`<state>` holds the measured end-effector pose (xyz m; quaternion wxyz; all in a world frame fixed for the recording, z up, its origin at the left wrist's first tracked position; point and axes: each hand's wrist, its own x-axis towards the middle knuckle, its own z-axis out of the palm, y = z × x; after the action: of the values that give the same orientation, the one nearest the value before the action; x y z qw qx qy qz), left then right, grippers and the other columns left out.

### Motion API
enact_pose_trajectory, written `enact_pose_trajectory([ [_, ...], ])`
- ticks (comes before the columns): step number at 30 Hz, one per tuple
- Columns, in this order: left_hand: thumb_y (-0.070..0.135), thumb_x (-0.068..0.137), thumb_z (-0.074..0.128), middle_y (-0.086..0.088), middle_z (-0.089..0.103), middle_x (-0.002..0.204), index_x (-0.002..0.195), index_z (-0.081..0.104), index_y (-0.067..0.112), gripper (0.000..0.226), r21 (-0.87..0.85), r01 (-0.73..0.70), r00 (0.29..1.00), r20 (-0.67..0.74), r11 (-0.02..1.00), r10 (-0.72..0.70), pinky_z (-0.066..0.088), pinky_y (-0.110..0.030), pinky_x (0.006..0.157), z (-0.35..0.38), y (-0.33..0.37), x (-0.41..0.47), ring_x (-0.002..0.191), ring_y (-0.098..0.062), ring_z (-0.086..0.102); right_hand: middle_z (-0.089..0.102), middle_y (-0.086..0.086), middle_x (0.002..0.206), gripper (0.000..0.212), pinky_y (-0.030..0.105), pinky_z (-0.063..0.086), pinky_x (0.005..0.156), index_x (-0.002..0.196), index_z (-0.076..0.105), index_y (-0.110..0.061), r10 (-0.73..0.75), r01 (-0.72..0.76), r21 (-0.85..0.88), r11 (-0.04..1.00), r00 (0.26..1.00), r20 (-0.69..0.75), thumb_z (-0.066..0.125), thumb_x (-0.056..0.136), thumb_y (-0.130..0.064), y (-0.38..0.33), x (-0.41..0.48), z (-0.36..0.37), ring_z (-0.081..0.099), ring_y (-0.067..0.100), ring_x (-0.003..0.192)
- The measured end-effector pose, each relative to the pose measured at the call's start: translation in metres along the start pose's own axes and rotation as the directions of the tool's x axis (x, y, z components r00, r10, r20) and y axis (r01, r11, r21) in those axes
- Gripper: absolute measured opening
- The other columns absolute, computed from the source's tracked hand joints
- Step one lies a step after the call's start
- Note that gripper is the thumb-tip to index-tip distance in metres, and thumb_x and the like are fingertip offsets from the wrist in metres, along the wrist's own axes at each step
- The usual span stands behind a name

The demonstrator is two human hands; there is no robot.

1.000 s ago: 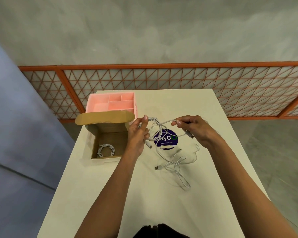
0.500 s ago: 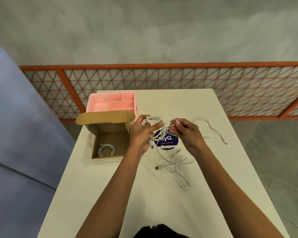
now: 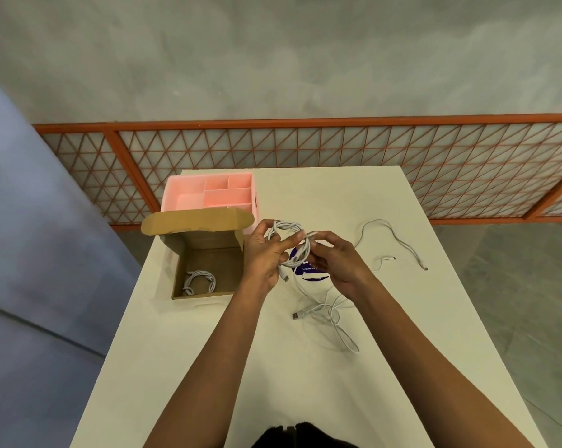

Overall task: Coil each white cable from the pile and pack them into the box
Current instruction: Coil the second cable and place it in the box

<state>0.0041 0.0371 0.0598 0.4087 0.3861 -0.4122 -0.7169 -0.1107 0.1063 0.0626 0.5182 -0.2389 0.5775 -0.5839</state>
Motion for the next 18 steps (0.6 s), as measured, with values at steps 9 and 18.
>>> enact_pose_trajectory([
  [9, -0.006, 0.072, 0.075, 0.013, 0.058, 0.053, 0.089, 0.052, 0.015, 0.036, 0.017, -0.019, 1.000, -0.019, 1.000, 0.019, 0.026, -0.016, 0.035, 0.000, 0.001, 0.005, 0.041, -0.003, 0.041, 0.061, 0.005, 0.095, 0.018, 0.033, 0.042, 0.084, 0.105, 0.065, -0.009, 0.009, 0.031, -0.196, 0.980, 0.979, 0.202, 0.058, 0.093, -0.021, -0.005, -0.004, -0.001, 0.054, 0.019, 0.092],
  [18, -0.007, 0.064, 0.081, -0.001, 0.066, 0.076, 0.082, 0.056, 0.020, 0.041, 0.050, -0.124, 0.990, -0.061, 0.991, 0.127, 0.034, -0.020, 0.045, -0.003, -0.005, 0.010, 0.068, -0.018, 0.048, 0.060, 0.014, 0.081, 0.029, 0.018, 0.054, 0.069, 0.108, 0.064, -0.001, 0.012, 0.030, -0.334, 0.942, 0.993, 0.121, 0.072, 0.080, -0.004, -0.018, -0.006, 0.001, 0.062, 0.019, 0.071],
])
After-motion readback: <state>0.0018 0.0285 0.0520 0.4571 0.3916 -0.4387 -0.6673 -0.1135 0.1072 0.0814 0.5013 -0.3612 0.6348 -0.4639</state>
